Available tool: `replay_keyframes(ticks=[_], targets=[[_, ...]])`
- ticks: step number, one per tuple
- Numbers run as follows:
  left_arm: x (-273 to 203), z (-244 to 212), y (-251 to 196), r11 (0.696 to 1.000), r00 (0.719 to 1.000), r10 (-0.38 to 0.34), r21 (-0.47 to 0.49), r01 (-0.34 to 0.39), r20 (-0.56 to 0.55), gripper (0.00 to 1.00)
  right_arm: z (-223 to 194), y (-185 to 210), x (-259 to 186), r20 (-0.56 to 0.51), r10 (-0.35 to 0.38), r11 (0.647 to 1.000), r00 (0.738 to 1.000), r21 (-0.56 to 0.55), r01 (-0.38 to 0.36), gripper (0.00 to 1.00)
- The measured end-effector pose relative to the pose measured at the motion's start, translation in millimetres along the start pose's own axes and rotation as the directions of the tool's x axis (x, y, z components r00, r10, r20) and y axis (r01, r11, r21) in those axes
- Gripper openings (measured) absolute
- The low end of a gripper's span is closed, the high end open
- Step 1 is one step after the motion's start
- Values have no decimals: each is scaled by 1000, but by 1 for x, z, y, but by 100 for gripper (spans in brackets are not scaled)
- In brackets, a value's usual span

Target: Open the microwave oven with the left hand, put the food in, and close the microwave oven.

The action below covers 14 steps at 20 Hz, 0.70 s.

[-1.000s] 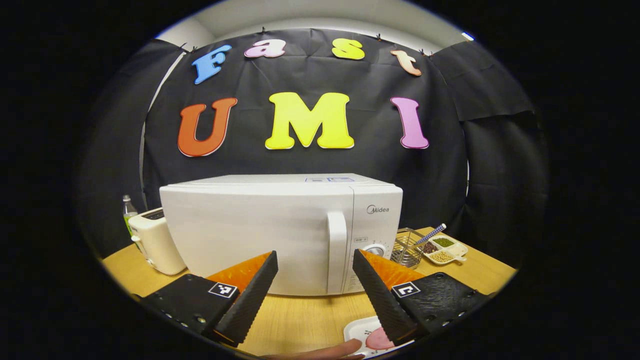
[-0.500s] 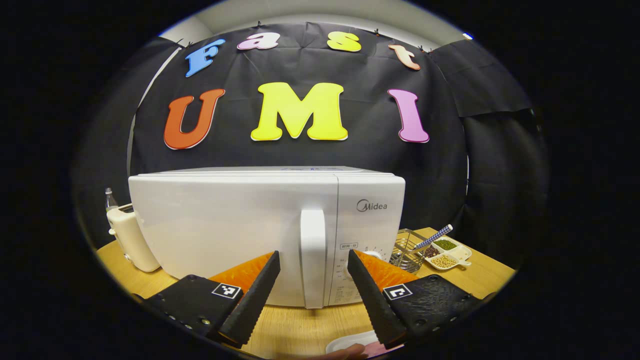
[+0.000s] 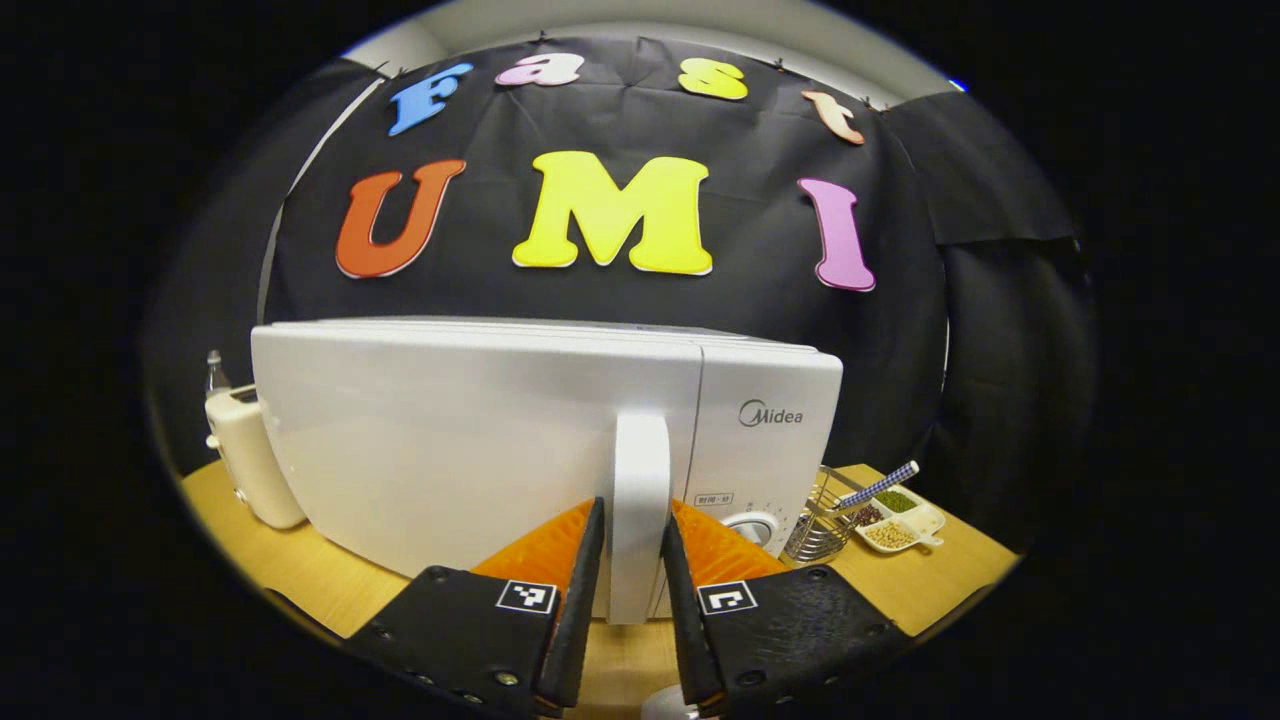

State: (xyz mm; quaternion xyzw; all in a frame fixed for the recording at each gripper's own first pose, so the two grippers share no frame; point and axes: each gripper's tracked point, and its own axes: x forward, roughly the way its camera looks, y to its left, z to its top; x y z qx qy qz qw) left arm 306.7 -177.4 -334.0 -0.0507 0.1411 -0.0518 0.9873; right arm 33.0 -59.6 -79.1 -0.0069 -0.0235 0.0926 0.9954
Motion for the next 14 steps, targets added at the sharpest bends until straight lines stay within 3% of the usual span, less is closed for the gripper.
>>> replay_keyframes(ticks=[1, 2, 3, 4, 5, 7, 8, 9, 10, 14], targets=[[-5, 2, -2, 1000, 1000, 11, 8, -11, -11, 26, -1, 2, -1, -3, 4, 1000, 1000, 4, -4, 94], [-6, 3, -3, 999, 1000, 22, 35, -22, -10, 26, 0, 3, -3, -5, 3, 1000, 1000, 6, -3, 100], [-8, 3, -3, 998, 1000, 24, 50, -23, -9, 19, 0, 2, -3, -7, 2, 1000, 1000, 5, -2, 100], [-9, 2, -2, 998, 1000, 15, 57, -14, -15, 20, 0, 1, -5, -8, 0, 1000, 1000, 5, 0, 94], [-9, -1, -2, 999, 1000, -6, 45, 7, -20, 13, 1, 1, -7, -9, -3, 1000, 1000, 5, 3, 100], [-10, -2, -3, 998, 999, -41, 40, 42, -25, 13, 3, -1, -12, -4, -10, 1000, 1000, 4, 10, 100], [-19, -2, -2, 998, 999, -42, 36, 43, -25, 0, 4, -2, -14, 0, -13, 1000, 1000, 6, 13, 100], [-28, -1, -1, 998, 999, -34, 48, 34, -5, 6, 5, -2, -14, 4, -14, 1000, 1000, 8, 14, 100], [-36, -3, 1, 997, 1000, -30, 75, 31, -3, 6, 6, -1, -15, 8, -11, 1000, 1000, 6, 10, 94], [-70, -10, 8, 994, 996, -88, 69, 89, -5, 5, 2, 12, -18, -5, 1, 1000, 1000, 20, -1, 94]])
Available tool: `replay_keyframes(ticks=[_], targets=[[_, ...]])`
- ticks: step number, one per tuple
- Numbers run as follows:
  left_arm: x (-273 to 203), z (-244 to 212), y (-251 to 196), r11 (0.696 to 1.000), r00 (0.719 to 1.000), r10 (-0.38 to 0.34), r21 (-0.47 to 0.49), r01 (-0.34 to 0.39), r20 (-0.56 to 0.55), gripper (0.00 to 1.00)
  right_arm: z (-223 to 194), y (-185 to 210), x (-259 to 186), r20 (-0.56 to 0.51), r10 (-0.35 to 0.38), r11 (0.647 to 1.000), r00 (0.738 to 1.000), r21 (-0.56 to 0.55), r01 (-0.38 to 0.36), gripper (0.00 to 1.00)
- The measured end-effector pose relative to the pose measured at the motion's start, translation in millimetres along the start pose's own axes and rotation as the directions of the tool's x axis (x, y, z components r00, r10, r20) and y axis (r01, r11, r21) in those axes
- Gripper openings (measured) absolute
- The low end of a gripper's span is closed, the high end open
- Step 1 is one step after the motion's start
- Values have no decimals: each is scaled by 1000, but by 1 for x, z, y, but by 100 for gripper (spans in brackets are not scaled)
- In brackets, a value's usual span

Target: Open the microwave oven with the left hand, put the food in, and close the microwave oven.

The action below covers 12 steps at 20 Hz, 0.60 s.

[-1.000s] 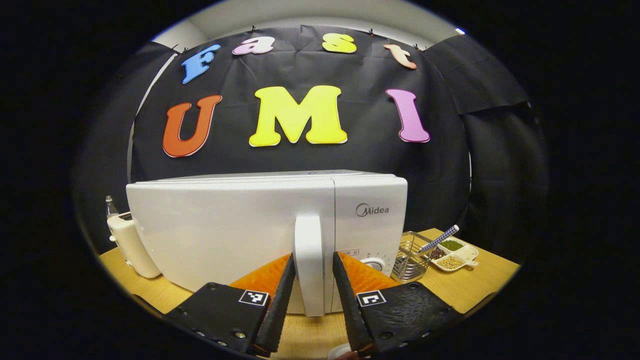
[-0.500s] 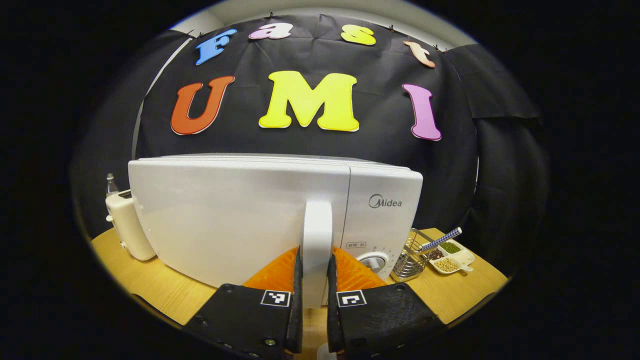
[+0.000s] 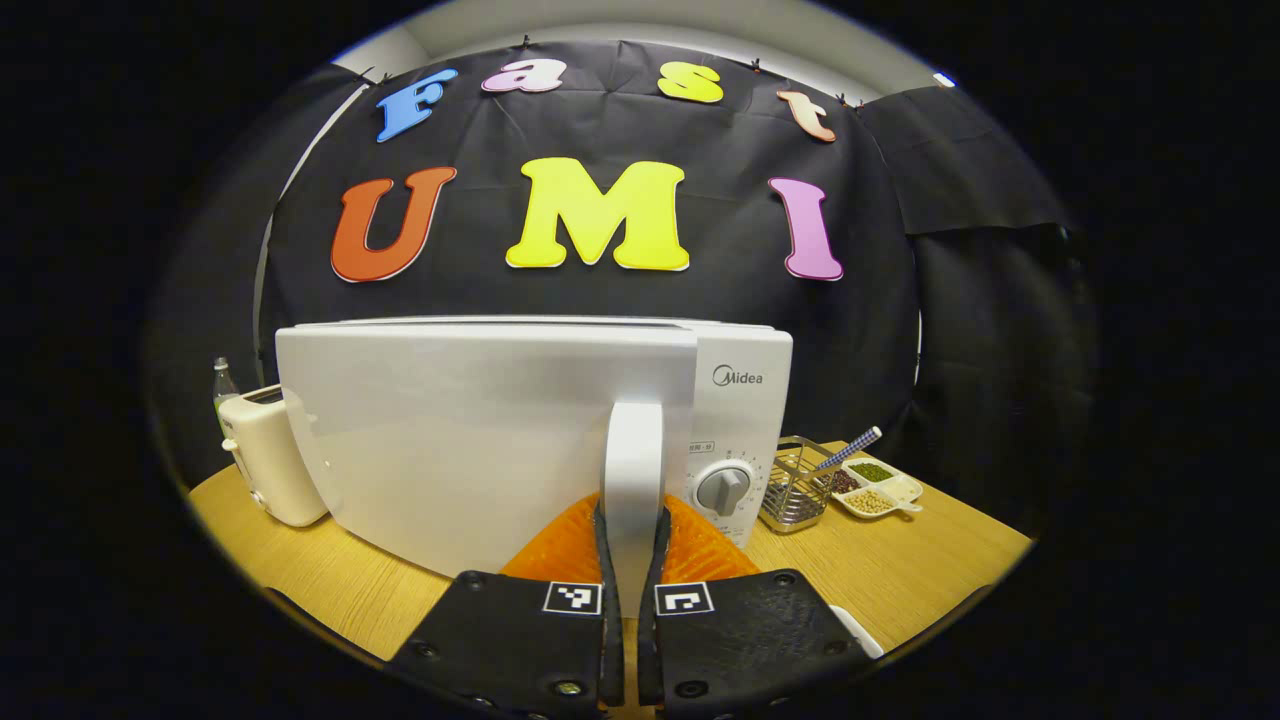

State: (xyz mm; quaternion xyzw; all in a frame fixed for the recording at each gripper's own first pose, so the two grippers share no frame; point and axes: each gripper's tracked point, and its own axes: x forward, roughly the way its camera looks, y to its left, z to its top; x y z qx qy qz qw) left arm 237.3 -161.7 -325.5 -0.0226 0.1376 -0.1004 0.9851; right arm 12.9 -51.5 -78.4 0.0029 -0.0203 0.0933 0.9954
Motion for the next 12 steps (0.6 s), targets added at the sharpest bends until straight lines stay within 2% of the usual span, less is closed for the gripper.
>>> replay_keyframes(ticks=[5, 6, 11, 12], targets=[[-55, -6, 18, 998, 999, -36, 44, 35, 24, 5, -7, 24, -6, -39, 37, 999, 999, 40, -35, 94], [-67, -10, 23, 999, 999, -42, 28, 41, 16, 5, -6, 29, -8, -41, 40, 998, 998, 44, -39, 100], [-123, -16, 59, 998, 999, -31, 61, 30, 23, 5, -4, 52, -17, -36, 46, 998, 998, 38, -45, 100], [-132, -18, 69, 998, 1000, -24, 65, 23, 18, 5, -4, 58, -19, -39, 49, 998, 998, 35, -48, 94]])
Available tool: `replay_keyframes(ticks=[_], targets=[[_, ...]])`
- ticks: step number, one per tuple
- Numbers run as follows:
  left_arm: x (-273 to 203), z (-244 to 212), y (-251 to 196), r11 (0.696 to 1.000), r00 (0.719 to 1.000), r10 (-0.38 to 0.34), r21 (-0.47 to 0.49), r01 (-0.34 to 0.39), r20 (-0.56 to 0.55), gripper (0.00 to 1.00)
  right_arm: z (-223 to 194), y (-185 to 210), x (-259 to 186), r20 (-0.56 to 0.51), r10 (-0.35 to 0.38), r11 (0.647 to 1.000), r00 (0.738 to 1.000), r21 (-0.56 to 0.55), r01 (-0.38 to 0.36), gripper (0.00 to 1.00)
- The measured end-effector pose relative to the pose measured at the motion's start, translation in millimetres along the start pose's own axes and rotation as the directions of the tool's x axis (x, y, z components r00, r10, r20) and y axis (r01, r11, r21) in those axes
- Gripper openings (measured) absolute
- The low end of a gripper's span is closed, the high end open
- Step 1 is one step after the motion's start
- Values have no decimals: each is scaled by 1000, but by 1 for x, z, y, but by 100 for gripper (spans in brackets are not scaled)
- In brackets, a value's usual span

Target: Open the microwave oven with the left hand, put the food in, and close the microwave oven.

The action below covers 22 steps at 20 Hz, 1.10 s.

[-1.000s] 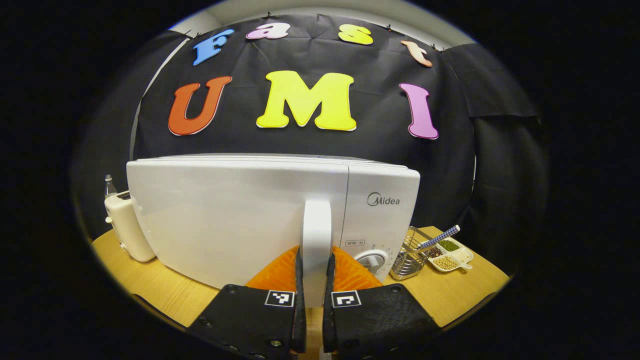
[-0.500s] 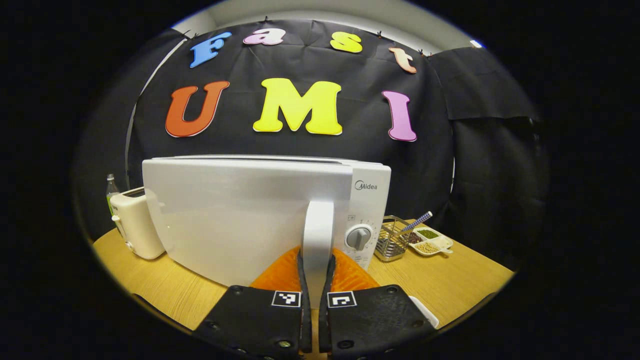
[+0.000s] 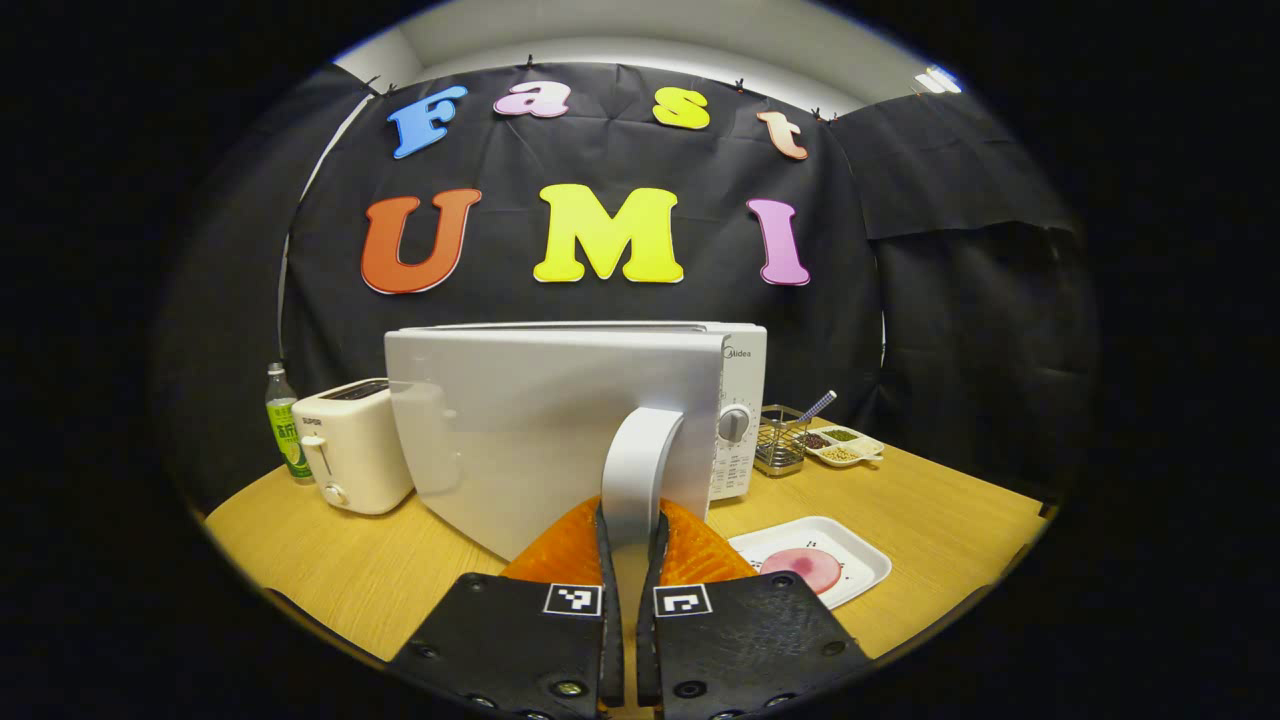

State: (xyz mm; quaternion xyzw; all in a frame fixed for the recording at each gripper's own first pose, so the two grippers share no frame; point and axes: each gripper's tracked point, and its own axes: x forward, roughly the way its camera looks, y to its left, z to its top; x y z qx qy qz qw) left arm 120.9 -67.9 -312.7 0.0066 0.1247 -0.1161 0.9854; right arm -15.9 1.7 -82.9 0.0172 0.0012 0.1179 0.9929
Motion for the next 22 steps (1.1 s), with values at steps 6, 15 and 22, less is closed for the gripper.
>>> replay_keyframes(ticks=[6, 15, 22], targets=[[-67, -12, 76, 992, 992, 124, 4, -124, -11, 8, -7, 36, 3, -20, 29, 999, 999, -32, -30, 94], [-184, 9, 162, 935, 934, 354, -47, -352, 52, 95, -47, 67, 39, -108, 59, 994, 992, -82, -68, 100], [-218, 46, 153, 929, 932, 361, -98, -356, 38, 94, -89, 58, 101, -252, 62, 986, 966, -137, -99, 99]])
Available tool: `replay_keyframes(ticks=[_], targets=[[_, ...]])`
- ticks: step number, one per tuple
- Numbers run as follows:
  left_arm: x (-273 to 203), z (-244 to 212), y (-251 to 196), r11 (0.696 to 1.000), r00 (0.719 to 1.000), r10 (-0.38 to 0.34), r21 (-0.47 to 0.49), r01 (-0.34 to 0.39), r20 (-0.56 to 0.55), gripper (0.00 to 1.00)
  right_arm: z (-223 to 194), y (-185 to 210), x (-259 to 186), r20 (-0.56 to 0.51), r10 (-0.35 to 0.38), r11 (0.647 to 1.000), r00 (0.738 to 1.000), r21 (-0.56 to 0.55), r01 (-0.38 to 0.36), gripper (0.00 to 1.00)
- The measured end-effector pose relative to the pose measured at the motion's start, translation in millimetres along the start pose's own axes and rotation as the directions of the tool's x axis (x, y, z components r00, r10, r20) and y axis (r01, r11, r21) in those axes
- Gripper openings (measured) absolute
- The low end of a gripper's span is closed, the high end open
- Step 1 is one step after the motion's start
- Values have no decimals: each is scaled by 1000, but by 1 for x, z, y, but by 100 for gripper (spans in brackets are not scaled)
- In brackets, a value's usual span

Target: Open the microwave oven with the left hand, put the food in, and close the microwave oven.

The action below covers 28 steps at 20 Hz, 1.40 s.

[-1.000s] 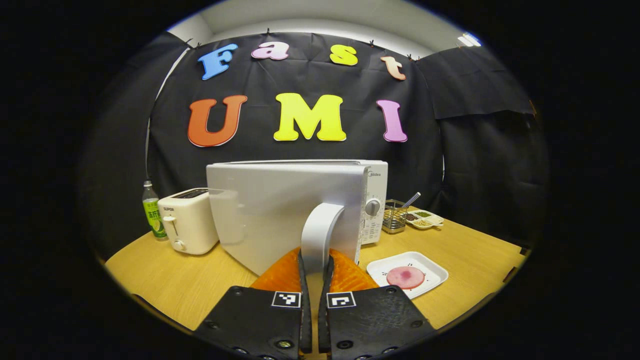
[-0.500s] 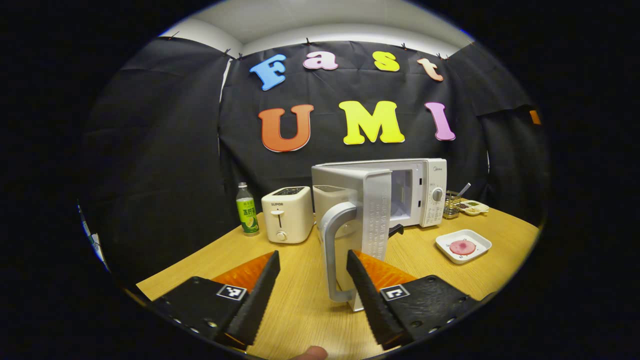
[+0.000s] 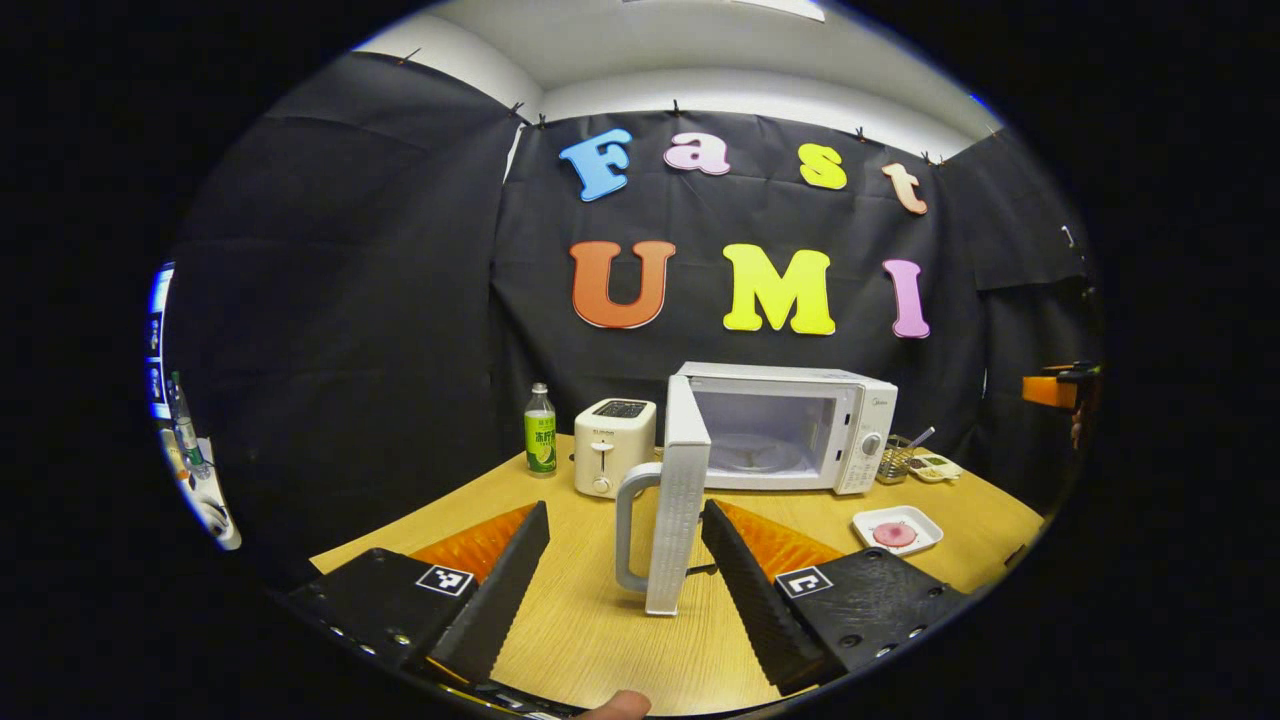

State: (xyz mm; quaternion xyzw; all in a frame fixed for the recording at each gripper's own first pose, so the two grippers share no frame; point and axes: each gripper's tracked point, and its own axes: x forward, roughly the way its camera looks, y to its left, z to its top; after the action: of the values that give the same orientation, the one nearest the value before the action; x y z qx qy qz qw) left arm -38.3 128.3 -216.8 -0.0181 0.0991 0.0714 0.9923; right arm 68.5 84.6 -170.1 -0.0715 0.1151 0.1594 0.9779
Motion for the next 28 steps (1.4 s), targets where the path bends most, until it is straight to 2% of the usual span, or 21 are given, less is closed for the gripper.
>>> replay_keyframes(ticks=[5, 6, 7, 9, 11, 12, 16, 18, 21, 22, 25, 26, 27, 28], targets=[[-14, 44, -14, 1000, 998, -9, -14, 9, 61, 94, -33, -19, 63, -145, -27, 999, 989, -49, 20, 97], [-16, 51, -17, 1000, 998, -5, -10, 6, 66, 94, -42, -18, 76, -188, -14, 999, 982, -52, 4, 93], [-17, 57, -20, 1000, 997, 0, 3, -1, 74, 94, -55, -15, 87, -237, 8, 999, 971, -40, -18, 96], [-19, 73, -27, 1000, 996, 4, 22, -6, 93, 94, -81, -9, 106, -349, 59, 998, 935, 0, -62, 96], [-19, 88, -37, 1000, 993, 3, 26, -6, 121, 94, -105, -10, 124, -449, 56, 998, 892, -6, -66, 95], [-21, 97, -43, 1000, 990, -3, 24, -1, 139, 93, -115, -5, 130, -485, 80, 996, 871, 9, -86, 94], [-24, 111, -63, 999, 984, -30, 20, 27, 178, 93, -158, 14, 143, -631, 191, 982, 752, 117, -151, 87], [-22, 113, -72, 999, 983, -42, 25, 38, 180, 93, -173, 18, 150, -674, 212, 977, 707, 128, -171, 83], [-19, 113, -79, 998, 983, -51, 39, 45, 176, 94, -194, 36, 144, -735, 319, 948, 598, 250, -198, 75], [-17, 111, -81, 998, 984, -49, 42, 42, 171, 93, -198, 39, 144, -748, 352, 936, 563, 293, -197, 70], [-15, 111, -86, 998, 986, -58, 43, 52, 159, 93, -212, 48, 143, -771, 429, 903, 470, 386, -190, 66], [-13, 109, -87, 997, 986, -60, 46, 54, 154, 93, -216, 51, 146, -771, 454, 890, 447, 419, -181, 63], [-14, 107, -88, 997, 986, -64, 52, 57, 153, 94, -222, 53, 146, -774, 472, 879, 422, 445, -169, 51], [-14, 107, -89, 997, 986, -67, 58, 58, 153, 94, -228, 56, 144, -786, 490, 871, 376, 464, -164, 55]])
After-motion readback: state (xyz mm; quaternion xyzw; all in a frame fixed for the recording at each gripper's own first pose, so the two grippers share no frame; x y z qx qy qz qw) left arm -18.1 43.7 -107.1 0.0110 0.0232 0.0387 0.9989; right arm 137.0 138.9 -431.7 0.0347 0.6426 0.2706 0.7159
